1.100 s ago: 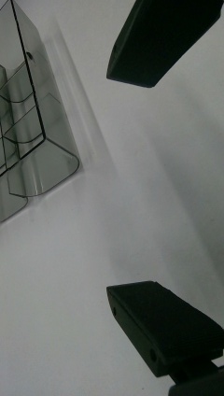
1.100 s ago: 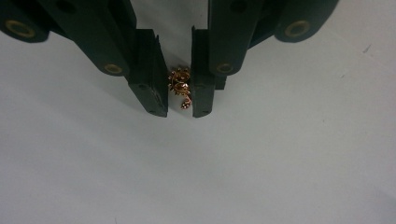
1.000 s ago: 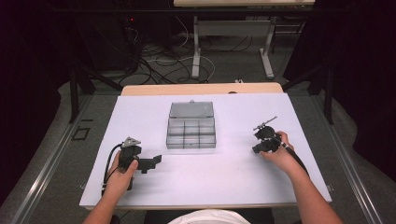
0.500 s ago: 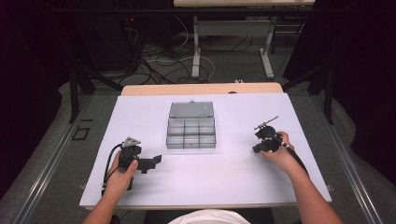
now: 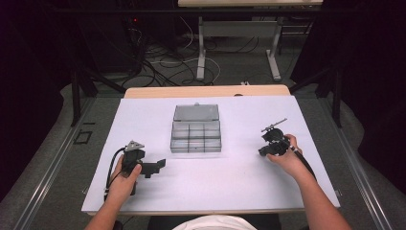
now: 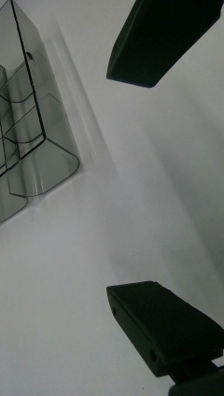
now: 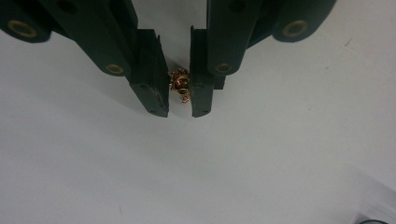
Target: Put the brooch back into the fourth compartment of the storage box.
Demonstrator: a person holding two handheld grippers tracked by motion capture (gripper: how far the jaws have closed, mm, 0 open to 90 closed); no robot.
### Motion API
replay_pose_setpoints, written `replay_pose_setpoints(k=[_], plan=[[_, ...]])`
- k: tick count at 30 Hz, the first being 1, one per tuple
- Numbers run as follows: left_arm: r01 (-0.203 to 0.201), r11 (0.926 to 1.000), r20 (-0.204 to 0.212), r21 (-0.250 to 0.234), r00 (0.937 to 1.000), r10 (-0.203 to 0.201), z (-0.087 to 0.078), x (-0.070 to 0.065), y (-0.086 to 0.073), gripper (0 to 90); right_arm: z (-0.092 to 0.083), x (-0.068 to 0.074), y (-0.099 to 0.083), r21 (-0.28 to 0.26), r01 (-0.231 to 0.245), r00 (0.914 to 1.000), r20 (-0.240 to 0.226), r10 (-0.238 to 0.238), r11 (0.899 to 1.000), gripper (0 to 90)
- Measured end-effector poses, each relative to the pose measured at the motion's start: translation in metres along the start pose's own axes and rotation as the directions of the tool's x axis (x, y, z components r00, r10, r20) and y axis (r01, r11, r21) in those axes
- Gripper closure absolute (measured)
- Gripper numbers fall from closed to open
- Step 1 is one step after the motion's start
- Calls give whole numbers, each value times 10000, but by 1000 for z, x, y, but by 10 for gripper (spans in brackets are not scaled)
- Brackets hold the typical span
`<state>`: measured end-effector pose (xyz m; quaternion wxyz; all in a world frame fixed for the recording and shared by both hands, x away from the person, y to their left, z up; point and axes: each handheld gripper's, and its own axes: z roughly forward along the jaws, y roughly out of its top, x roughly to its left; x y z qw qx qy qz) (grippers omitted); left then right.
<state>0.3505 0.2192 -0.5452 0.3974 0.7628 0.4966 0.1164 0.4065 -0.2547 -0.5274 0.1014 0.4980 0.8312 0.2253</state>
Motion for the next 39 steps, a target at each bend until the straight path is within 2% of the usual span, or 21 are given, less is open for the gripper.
replay_pose_setpoints(k=[14, 17, 19, 21, 23, 24, 28, 32, 34, 35, 36, 37, 39], plan=[[-7, 10000, 2, -23, 10000, 7, 0, 0, 0, 5, -5, 8, 6, -327, 41, 9998, -172, -47, 9995, 783], [-5, 10000, -8, -16, 10000, 5, 0, 0, 0, 5, -6, 10, 8, -458, 190, 9992, -336, -205, 9988, 783], [-7, 10000, 5, -18, 10000, 7, 0, 0, 0, 5, -7, 12, 9, -421, 73, 9998, -166, -80, 9991, 783], [-81, 9998, 133, 199, 9999, 78, -2, 1, 1, 5, -8, 15, 10, -462, 137, 9995, -279, -150, 9988, 783], [-70, 9998, 117, 195, 9999, 68, -2, 1, 1, 5, -9, 16, 12, -504, 320, 9989, -335, -337, 9982, 783], [-23, 10000, 24, -1, 10000, 23, 0, 1, 0, 5, -9, 17, 12, -529, 312, 9988, -360, -331, 9981, 783], [-41, 10000, 12, -14, 10000, 41, 0, 0, 0, 5, -10, 22, 16, -553, 253, 9987, -426, -277, 9982, 783], [-39, 10000, 29, -18, 10000, 39, 0, 0, 0, 5, -11, 27, 20, -722, 484, 9970, -569, -526, 9962, 783], [-32, 10000, 23, -18, 10000, 32, 0, 0, 0, 5, -12, 29, 22, -689, 434, 9967, -649, -479, 9967, 783], [-26, 10000, 24, -19, 10000, 26, 0, 0, 0, 5, -11, 29, 22, -837, 466, 9961, -713, -527, 9954, 783], [-31, 10000, 23, -13, 10000, 31, 0, 1, 0, 5, -11, 32, 24, -669, 347, 9973, -621, -389, 9972, 783], [-31, 10000, 25, -10, 10000, 31, 0, 1, 0, 5, -11, 32, 25, -770, 509, 9962, -662, -560, 9957, 783], [-25, 10000, 29, -16, 10000, 25, 0, 1, 0, 5, -12, 36, 27, -719, 452, 9964, -689, -502, 9964, 783]])
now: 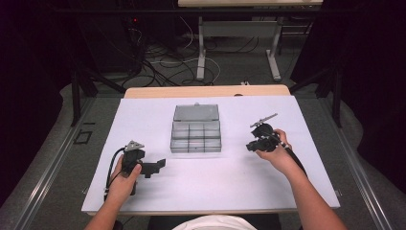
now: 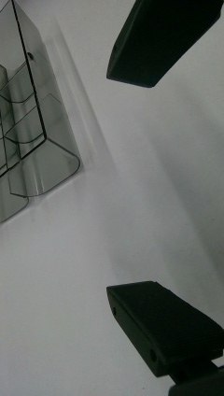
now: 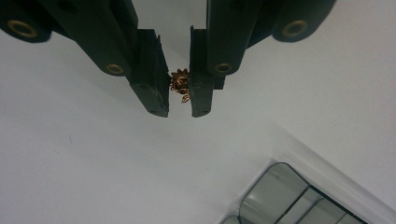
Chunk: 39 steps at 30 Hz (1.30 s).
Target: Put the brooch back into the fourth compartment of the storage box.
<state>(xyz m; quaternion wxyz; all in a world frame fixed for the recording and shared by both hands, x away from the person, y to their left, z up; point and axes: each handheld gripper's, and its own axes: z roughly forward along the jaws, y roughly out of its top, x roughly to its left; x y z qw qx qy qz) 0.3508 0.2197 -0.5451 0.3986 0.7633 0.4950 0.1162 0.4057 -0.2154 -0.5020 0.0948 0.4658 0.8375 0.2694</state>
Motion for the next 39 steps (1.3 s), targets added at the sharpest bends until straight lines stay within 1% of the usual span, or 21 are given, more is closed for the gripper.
replay_pose_setpoints(k=[1, 4, 6, 7, 11, 12, 13, 14, 17, 21, 23, 28, 29, 30, 31, 32, 35, 36, 37, 38, 39], plan=[[41, 10000, -4, -32, 10000, -41, 0, 0, 0, 5, 0, 1, 1, -94, 134, 9999, -42, -134, 9999, 783], [5, 10000, 6, -3, 10000, -5, 0, 0, 0, 5, 0, 5, 6, -112, 224, 9997, -44, -225, 9997, 783], [68, 9999, 33, -78, 10000, -68, 0, 0, 0, 5, 1, 8, 9, -146, 178, 9998, -93, -180, 9997, 783], [72, 9999, 31, -81, 10000, -72, 0, 0, 0, 5, 1, 9, 10, -143, 278, 9995, -124, -280, 9995, 783], [74, 9999, 32, -73, 10000, -73, 0, 0, 0, 5, 2, 16, 16, -221, 372, 9991, -203, -376, 9991, 783], [70, 10000, 29, -65, 10000, -69, 0, 0, 0, 5, 2, 17, 17, -151, 401, 9988, -287, -405, 9991, 783], [70, 10000, 30, -65, 10000, -70, 0, 0, 0, 5, 3, 19, 19, -253, 368, 9987, -353, -377, 9990, 783], [25, 10000, 30, -7, 10000, -25, 0, 0, 0, 5, 3, 20, 20, -292, 469, 9985, -272, -477, 9985, 783], [19, 10000, 32, -1, 10000, -19, 0, 0, 0, 5, 4, 27, 26, -257, 579, 9974, -420, -589, 9980, 783], [16, 10000, 36, -15, 10000, -16, 0, 1, 0, 5, 5, 32, 30, -313, 607, 9969, -487, -622, 9977, 783], [20, 10000, 43, -23, 10000, -20, 0, 1, 0, 5, 5, 34, 33, -365, 795, 9954, -497, -813, 9962, 783], [17, 10000, 39, -40, 10000, -17, 0, 1, 0, 5, 5, 42, 40, -478, 833, 9945, -603, -861, 9954, 783], [30, 10000, 37, -17, 10000, -30, 0, 1, 0, 5, 5, 43, 42, -518, 993, 9926, -647, -1026, 9937, 783], [24, 10000, 23, -15, 10000, -24, 0, 1, 0, 5, 6, 45, 43, -747, 963, 9918, -770, -1020, 9925, 783], [27, 10000, 20, -15, 10000, -27, -1, 1, 0, 5, 5, 47, 45, -592, 987, 9924, -683, -1026, 9934, 783], [27, 10000, 26, -11, 10000, -27, -1, 1, 0, 5, 5, 49, 46, -554, 1082, 9910, -731, -1121, 9926, 783], [71, 10000, 8, -45, 10000, -71, -1, 1, 0, 5, 7, 54, 49, -585, 1141, 9904, -721, -1182, 9917, 783], [69, 10000, -1, -54, 10000, -69, -1, 1, 0, 5, 9, 54, 50, -822, 1222, 9880, -848, -1291, 9891, 783], [63, 10000, 7, -61, 10000, -63, -1, 1, 0, 5, 8, 56, 51, -586, 1174, 9894, -791, -1218, 9914, 783], [69, 10000, 6, -66, 10000, -69, -1, 1, 0, 5, 9, 57, 52, -622, 1205, 9891, -771, -1251, 9908, 783], [72, 10000, 7, -67, 10000, -72, -1, 1, 0, 5, 8, 58, 54, -443, 1281, 9879, -823, -1314, 9908, 783]])
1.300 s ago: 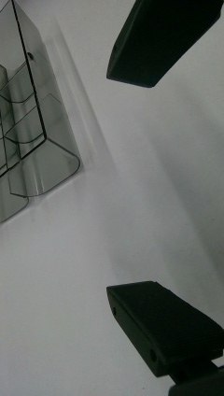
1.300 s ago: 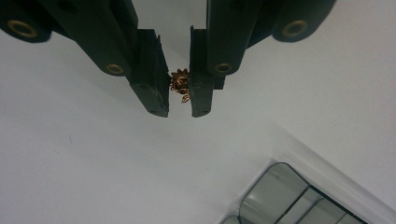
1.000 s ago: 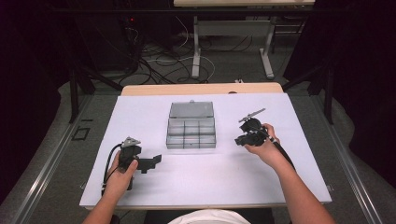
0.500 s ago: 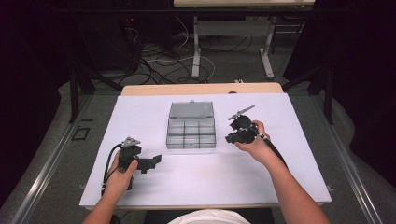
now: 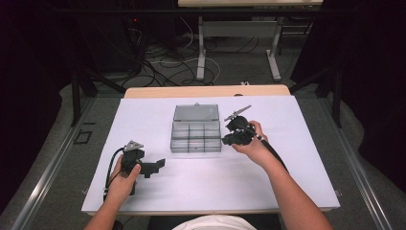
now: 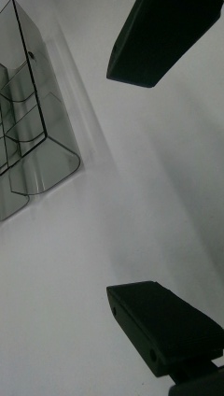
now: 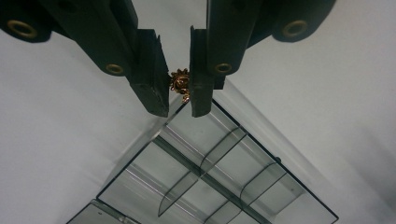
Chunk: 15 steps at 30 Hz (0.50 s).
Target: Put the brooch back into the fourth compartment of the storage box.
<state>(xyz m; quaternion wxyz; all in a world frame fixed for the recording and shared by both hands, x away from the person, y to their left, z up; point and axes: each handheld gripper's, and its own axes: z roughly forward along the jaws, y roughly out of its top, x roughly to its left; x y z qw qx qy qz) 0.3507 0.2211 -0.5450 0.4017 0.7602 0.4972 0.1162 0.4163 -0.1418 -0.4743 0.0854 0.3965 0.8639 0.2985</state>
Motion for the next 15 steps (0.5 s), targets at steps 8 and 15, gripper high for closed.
replay_pose_setpoints(k=[8, 15], plan=[[42, 10000, 29, -14, 10000, -42, 0, 0, 0, 5, 5, 11, 10, -211, 254, 9994, -217, -258, 9995, 783], [-14, 10000, 22, 29, 10000, 14, -1, 1, 0, 5, 12, 21, 19, -455, 406, 9984, -384, -423, 9981, 783]])
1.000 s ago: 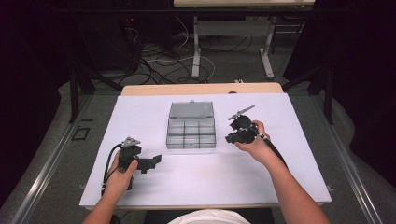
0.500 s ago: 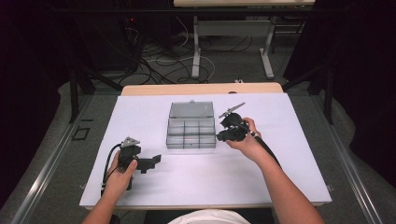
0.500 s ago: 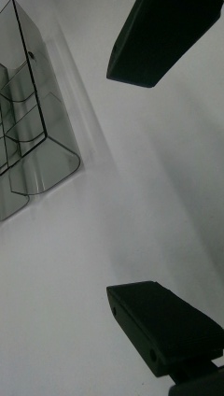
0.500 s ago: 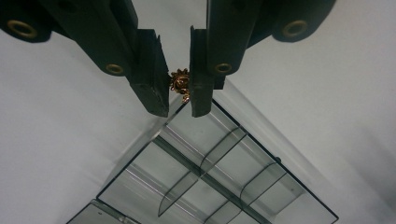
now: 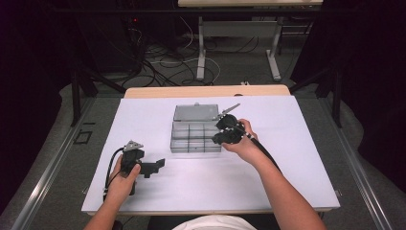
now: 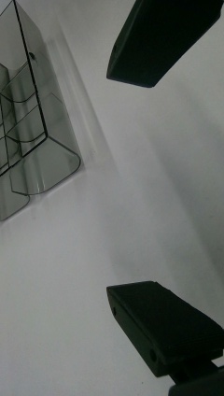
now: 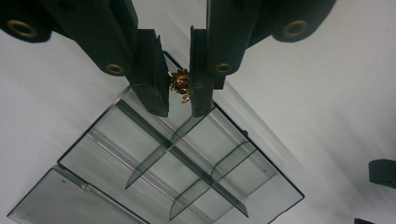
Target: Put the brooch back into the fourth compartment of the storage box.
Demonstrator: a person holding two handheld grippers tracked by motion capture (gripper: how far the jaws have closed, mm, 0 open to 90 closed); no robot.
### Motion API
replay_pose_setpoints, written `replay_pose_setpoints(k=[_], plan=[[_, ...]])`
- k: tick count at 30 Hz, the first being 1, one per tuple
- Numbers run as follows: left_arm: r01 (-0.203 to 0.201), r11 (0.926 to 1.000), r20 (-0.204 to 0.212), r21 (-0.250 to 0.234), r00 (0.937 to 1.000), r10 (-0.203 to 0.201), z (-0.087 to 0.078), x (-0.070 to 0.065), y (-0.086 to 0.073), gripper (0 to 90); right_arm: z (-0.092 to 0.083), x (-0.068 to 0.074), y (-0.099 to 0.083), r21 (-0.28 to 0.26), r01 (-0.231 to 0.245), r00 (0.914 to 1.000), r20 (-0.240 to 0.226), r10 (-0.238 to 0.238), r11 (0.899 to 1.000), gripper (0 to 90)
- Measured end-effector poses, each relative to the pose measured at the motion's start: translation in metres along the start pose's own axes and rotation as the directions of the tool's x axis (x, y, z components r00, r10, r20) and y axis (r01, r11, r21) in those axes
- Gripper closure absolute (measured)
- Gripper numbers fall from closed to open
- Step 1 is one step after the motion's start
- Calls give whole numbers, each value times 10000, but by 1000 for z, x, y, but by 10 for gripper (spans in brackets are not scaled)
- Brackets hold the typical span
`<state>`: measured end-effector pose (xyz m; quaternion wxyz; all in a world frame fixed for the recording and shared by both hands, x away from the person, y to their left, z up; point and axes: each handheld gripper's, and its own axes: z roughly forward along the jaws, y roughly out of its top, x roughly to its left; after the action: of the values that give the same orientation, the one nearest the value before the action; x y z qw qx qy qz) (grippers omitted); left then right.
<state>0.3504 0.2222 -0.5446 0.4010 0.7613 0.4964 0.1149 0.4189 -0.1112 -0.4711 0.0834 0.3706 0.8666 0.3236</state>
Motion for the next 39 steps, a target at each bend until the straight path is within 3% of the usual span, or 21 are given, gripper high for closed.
replay_pose_setpoints(k=[3, 4, 5, 6, 7, 10, 14, 23, 39], plan=[[-7, 10000, 0, -21, 10000, 7, 0, 0, 0, 5, 1, 3, 4, 335, 53, 10000, -53, -51, 9994, 783], [-6, 10000, 4, -18, 10000, 6, 0, 0, 0, 5, 3, 4, 5, 240, 51, 10000, -41, -51, 9997, 783], [-6, 10000, 0, -16, 10000, 6, 0, 0, 0, 5, 7, 5, 4, -236, 14, 10000, -68, -16, 9997, 783], [-9, 10000, 2, -18, 10000, 9, 0, 0, 0, 5, 4, 6, 6, 314, 84, 9999, -59, -82, 9995, 783], [-17, 10000, 5, -28, 10000, 17, 0, 0, 0, 5, 7, 6, 7, 146, 173, 9998, -92, -171, 9997, 783], [-15, 10000, 13, -39, 10000, 15, 0, 0, 0, 5, 9, 10, 11, 449, 202, 9996, -194, -193, 9988, 783], [-4, 10000, 9, -25, 10000, 4, 0, 0, 0, 5, 15, 13, 14, 199, 285, 9994, -187, -281, 9994, 783], [-23, 10000, 15, -19, 10000, 23, 0, 0, 0, 5, 20, 23, 24, 455, 473, 9982, -376, -456, 9978, 783], [-27, 10000, 37, -40, 10000, 27, -1, 1, 0, 5, 35, 41, 38, 425, 818, 9949, -620, -791, 9957, 783]])
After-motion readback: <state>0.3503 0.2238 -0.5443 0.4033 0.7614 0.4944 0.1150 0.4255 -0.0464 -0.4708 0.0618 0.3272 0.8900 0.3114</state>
